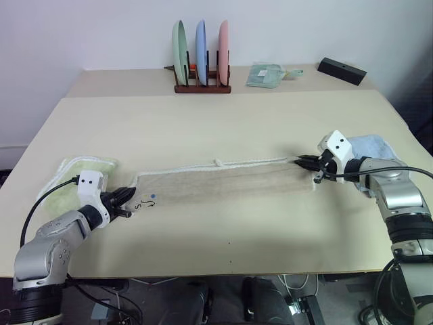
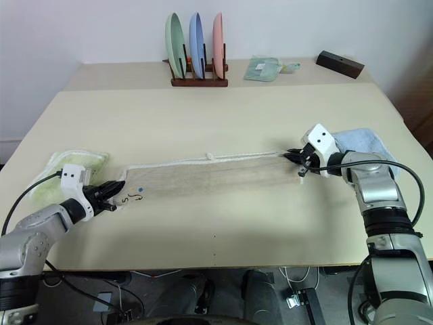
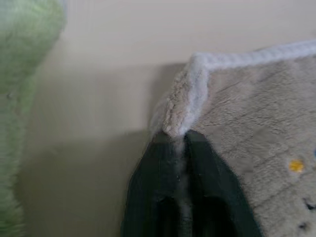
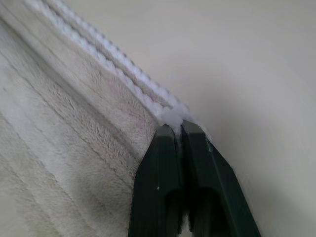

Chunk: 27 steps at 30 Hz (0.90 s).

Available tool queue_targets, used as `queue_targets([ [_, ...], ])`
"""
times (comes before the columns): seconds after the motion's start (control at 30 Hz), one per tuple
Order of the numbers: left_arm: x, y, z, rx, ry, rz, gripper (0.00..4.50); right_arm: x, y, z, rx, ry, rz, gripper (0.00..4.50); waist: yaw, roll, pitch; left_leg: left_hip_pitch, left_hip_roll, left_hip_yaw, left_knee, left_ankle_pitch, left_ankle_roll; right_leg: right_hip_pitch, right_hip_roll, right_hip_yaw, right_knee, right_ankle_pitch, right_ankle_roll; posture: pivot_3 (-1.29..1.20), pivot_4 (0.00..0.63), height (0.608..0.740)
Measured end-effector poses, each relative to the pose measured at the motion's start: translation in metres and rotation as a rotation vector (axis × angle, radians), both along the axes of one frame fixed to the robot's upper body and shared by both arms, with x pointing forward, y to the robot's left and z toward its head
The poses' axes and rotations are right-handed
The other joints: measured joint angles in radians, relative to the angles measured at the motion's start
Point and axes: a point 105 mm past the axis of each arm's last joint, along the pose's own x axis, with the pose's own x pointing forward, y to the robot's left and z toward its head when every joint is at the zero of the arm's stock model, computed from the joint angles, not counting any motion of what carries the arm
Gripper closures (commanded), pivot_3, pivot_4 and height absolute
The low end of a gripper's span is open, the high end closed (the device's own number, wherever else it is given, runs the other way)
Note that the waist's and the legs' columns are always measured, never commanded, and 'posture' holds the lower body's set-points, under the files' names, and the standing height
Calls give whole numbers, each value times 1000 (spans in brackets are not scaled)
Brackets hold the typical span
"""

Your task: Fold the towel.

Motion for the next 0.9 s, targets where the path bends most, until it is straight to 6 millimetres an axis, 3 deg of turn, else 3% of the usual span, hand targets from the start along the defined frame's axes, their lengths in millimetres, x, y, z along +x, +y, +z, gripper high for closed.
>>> queue_targets([
  [0.13, 0, 2, 2, 16, -14, 10, 542, 3, -7, 1, -19, -16, -40, 1169, 0, 0, 0, 0, 0, 0, 0, 0, 0, 0, 0, 0, 0, 0, 0, 0, 150, 740],
  [0.27, 2, 8, 13, 28, -85, 85, 542, -1, -27, 27, -38, -113, -124, 1169, 4, 0, 0, -1, 0, 0, 0, 0, 0, 0, 0, 0, 0, 0, 0, 0, 150, 740],
  [0.37, 4, 5, 29, 44, -168, 97, 542, -9, -38, 51, 68, -159, -194, 1169, 3, 0, 0, -1, 0, 0, 0, 0, 0, 0, 0, 0, 0, 0, 0, 0, 150, 740],
  [0.4, 5, 1, 34, 54, -197, 86, 468, -14, -39, 55, 142, -144, -213, 626, 3, 0, 0, -1, 0, 0, 0, 0, 0, 0, 0, 0, -1, 0, 0, 0, 150, 740],
  [0.47, 5, -7, 43, 75, -244, 51, 468, -28, -38, 59, 276, -88, -221, 58, 4, 0, 0, -1, 0, -1, 0, 0, 0, 0, 0, 0, -1, 0, 0, 0, 150, 740],
  [0.53, 5, -16, 48, 86, -273, 7, 468, -47, -35, 52, 366, 4, -208, 58, 6, 0, 0, -1, 0, -1, 0, 0, 0, 1, 0, 0, -1, 0, 0, 0, 150, 740],
  [0.63, 2, -45, 48, 97, -288, -143, 468, -76, -18, 34, 484, 185, -168, 58, 4, 0, 0, -1, 0, -1, 0, 0, 0, 1, 0, 0, -1, 0, 0, 0, 150, 740],
  [0.73, -6, -82, 51, 90, -304, -336, 468, -93, -7, 26, 580, 285, -189, 58, 2, 0, 0, -1, 0, -1, -1, 0, 0, 1, 0, 0, -1, 0, 0, 0, 150, 740],
  [0.9, -17, -125, 55, 68, -329, -551, 468, -106, 8, -8, 661, 451, -275, 58, 3, 0, 0, -1, 0, -1, -1, 0, 0, 1, 0, 0, -1, 0, 0, 0, 150, 740],
])
